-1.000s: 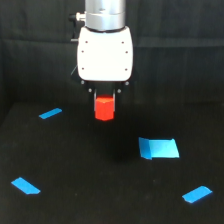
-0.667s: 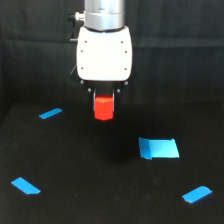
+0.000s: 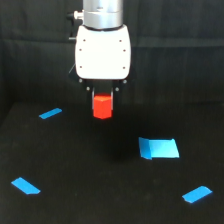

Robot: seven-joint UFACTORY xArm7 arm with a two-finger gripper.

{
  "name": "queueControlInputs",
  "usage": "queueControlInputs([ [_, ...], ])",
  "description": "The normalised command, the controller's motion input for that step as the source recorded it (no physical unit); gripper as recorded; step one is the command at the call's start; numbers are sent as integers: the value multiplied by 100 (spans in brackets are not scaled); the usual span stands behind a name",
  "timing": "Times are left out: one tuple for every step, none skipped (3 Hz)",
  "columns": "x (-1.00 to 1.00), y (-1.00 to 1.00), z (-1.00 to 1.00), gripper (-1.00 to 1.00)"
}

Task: Pick up the red object from the table

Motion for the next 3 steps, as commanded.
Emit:
queueControlInputs([
  [-5, -4, 16, -100],
  [-4, -3, 17, -100],
  [-3, 2, 12, -100],
])
